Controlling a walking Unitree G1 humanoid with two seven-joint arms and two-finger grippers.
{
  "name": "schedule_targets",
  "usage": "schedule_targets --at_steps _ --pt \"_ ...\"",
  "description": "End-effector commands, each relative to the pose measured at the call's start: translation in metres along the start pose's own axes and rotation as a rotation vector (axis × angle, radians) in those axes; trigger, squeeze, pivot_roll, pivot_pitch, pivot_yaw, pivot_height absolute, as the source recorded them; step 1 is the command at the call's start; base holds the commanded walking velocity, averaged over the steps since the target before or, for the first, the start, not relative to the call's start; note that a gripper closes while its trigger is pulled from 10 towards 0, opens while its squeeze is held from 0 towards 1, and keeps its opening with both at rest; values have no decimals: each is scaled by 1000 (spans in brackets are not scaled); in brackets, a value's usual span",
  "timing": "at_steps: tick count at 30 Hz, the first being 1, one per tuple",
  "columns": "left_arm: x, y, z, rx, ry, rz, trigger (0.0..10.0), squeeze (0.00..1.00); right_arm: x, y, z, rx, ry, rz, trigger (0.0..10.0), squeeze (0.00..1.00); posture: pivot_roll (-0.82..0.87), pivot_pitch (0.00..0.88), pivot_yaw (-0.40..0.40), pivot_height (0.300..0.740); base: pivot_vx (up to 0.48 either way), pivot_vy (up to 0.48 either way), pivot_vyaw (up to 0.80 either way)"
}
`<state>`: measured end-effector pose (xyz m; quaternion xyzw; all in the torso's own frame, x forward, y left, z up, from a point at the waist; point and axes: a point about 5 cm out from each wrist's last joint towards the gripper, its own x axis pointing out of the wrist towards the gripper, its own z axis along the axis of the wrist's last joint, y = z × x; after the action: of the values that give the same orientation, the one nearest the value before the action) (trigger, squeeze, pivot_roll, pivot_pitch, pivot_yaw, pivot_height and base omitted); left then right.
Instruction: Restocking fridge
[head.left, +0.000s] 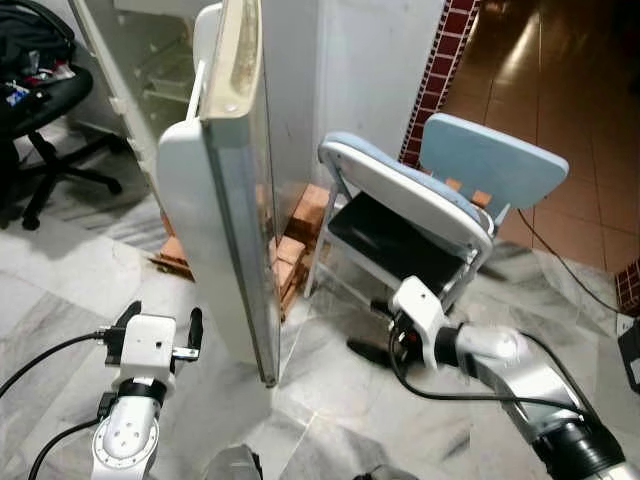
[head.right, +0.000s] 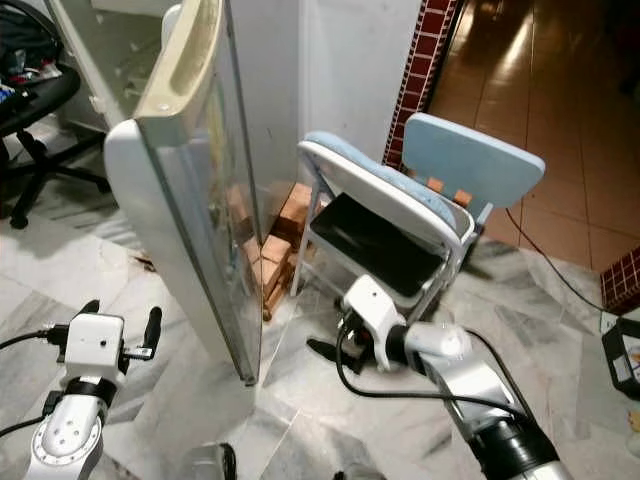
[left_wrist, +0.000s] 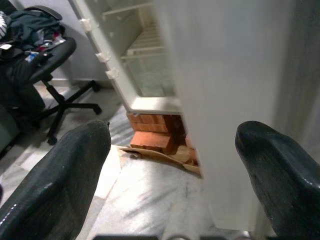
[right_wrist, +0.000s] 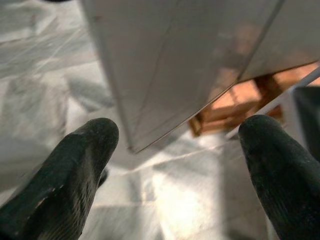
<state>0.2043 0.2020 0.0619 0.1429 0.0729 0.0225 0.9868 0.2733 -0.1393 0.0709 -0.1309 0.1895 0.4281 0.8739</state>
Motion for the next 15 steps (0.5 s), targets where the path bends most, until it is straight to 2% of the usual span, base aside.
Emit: schedule_targets --at_steps 1,5,8,11,13,15 --pt "-1 -1 -5 13 31 -24 10000 0 1 -3 -2 -23 -4 -37 10000 0 43 104 9 740 0 0 0" --pt "-1 -2 -6 11 36 -37 10000 0 6 -7 3 -36 -53 -140 10000 0 45 104 7 740 0 0 0" --pt "1 -3 -7 3 52 -65 10000 0 8 -13 6 -8 -103 -256 10000 0 47 102 6 740 0 0 0" --pt "5 -7 -8 25 70 -134 10000 0 10 -11 5 -3 -113 -275 10000 0 46 102 6 740 0 0 0" --pt "6 -8 -8 35 70 -151 10000 0 11 -11 5 -14 -117 -282 10000 0 44 100 6 740 0 0 0" --pt "13 -4 -7 43 66 -157 10000 0 13 -8 6 -9 -131 -289 10000 0 43 95 5 740 0 0 0"
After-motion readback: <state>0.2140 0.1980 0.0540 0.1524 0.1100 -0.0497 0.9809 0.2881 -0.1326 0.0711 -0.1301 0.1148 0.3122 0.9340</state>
